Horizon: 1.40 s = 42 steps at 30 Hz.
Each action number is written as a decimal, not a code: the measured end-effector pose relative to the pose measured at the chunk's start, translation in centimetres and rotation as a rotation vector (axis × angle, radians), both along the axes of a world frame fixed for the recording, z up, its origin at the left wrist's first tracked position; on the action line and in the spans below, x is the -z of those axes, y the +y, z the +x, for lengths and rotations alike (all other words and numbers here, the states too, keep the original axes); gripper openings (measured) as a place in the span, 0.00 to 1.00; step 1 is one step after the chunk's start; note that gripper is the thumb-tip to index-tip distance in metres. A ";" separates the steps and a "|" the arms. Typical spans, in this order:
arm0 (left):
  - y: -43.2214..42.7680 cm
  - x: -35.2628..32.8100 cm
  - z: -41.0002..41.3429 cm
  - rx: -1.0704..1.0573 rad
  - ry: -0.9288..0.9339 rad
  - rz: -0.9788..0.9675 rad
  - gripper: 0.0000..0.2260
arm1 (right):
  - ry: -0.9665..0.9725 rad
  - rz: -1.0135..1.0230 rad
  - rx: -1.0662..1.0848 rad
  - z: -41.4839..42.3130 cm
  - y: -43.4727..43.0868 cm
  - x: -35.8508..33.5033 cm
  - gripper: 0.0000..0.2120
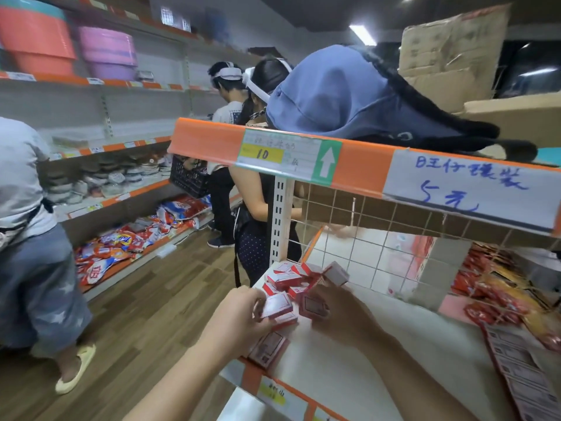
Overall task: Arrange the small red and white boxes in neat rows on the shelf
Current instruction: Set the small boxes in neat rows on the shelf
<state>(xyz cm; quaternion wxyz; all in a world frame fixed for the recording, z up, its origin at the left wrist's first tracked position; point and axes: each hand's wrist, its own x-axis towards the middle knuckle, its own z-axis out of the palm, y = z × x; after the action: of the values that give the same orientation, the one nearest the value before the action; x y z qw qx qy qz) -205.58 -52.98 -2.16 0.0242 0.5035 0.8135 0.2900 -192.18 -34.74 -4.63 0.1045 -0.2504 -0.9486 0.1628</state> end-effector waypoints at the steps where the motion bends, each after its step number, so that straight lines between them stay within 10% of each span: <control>1: 0.0 -0.2 0.3 0.044 -0.001 -0.002 0.11 | -0.017 0.007 0.032 1.2 0.0 -0.2 0.19; 6: 3.0 1.1 2.9 0.221 0.015 -0.017 0.04 | -0.097 0.013 0.187 8.0 -0.6 -1.6 0.19; 20: 10.5 3.0 18.5 0.690 -0.049 -0.087 0.25 | -0.109 0.000 0.619 29.5 -3.2 -2.8 0.23; 25: 10.7 3.2 25.2 0.762 -0.071 -0.086 0.14 | -0.150 -0.036 0.703 34.6 -4.2 -2.8 0.26; 42: 13.2 5.5 31.8 0.684 -0.249 -0.043 0.21 | -0.029 -0.121 0.507 36.9 -4.5 0.6 0.24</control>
<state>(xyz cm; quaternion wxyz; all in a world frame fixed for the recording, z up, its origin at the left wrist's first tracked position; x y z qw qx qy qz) -173.75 -39.77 -7.67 0.2291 0.7066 0.5949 0.3072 -155.25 -39.24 -5.19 0.1132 -0.4880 -0.8456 0.1843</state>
